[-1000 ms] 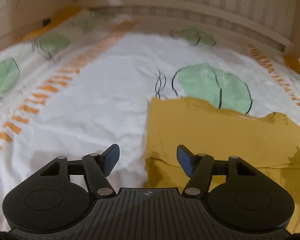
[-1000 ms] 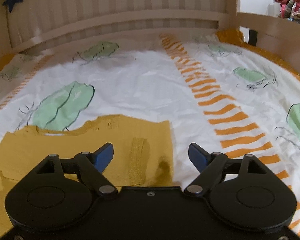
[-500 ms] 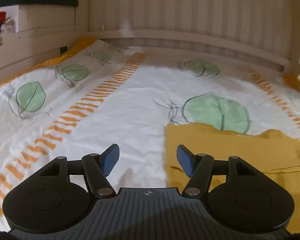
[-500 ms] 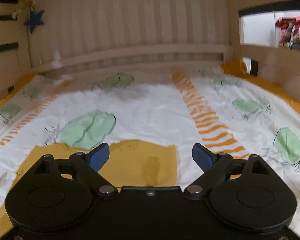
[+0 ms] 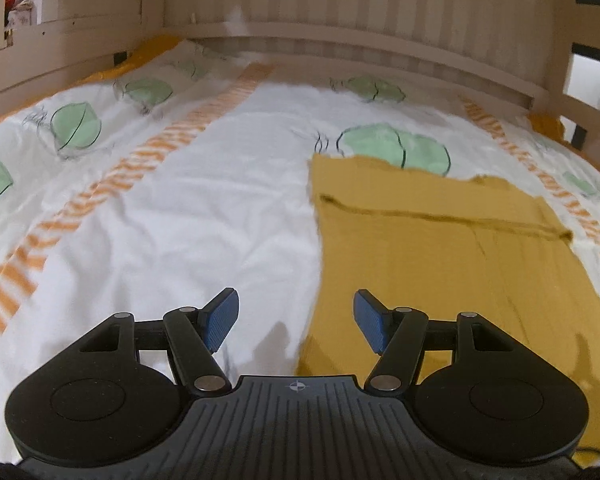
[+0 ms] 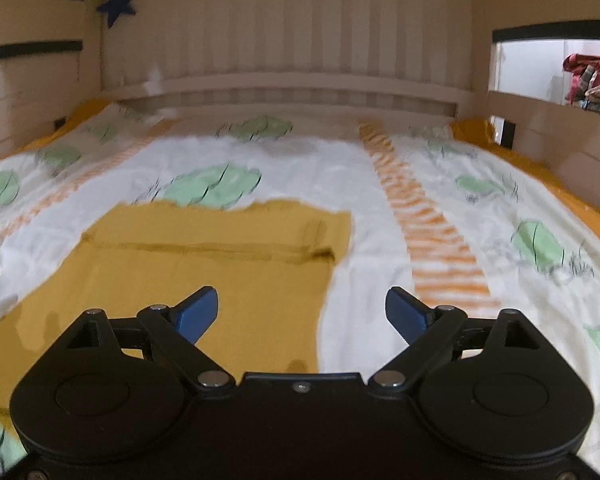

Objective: Fold small clothes
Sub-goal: 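Move both grippers to the ribbed hem of the sweater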

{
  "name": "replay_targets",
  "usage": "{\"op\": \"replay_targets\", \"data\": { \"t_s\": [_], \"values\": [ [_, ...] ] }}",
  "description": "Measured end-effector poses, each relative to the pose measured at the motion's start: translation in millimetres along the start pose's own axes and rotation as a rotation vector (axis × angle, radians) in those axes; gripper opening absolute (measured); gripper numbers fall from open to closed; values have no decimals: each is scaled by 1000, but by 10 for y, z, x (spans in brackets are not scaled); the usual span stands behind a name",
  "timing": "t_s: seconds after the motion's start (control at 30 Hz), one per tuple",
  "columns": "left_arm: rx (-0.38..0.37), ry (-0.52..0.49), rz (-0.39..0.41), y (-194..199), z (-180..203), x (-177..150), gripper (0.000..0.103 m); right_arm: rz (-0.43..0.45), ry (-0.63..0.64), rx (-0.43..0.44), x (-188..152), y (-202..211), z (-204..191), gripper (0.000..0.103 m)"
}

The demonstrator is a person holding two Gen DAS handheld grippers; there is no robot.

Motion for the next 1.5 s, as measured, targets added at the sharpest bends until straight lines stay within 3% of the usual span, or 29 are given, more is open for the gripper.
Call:
{"op": "replay_targets", "data": {
  "t_s": [0.23,0.47,0.67,0.9,1.1,1.47,1.5],
  "values": [
    [-36,22,-90,152,-97,-428,62,-106,-29,18,-411,128,-28,92],
    [-57,-72,-194,167,11,-769,62,-205,-121,14,-739,180,66,93],
    [-79,-78,-197,143,33,-843,62,-267,-198,11,-900,176,217,93],
    [-174,-75,-183,145,239,-822,62,-369,-308,40,-1120,63,307,93],
    [-204,-80,-187,132,311,-857,62,-390,-367,82,-1166,46,304,97],
    [-251,44,-201,88,216,-854,61,-417,-372,129,-1200,13,204,102],
    [-248,45,-197,90,215,-853,55,-419,-368,131,-1203,10,195,102]
  ]
}}
Point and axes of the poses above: each gripper's, at about its wrist camera, not at the fingertips, and y roughly against the way its jaws point, z to its right, x to its top, the point moved 10 cm from there along -y, roughly the way its jaws point, and after that the axes turned 10 degrees about -y, right-handed, at the moved point
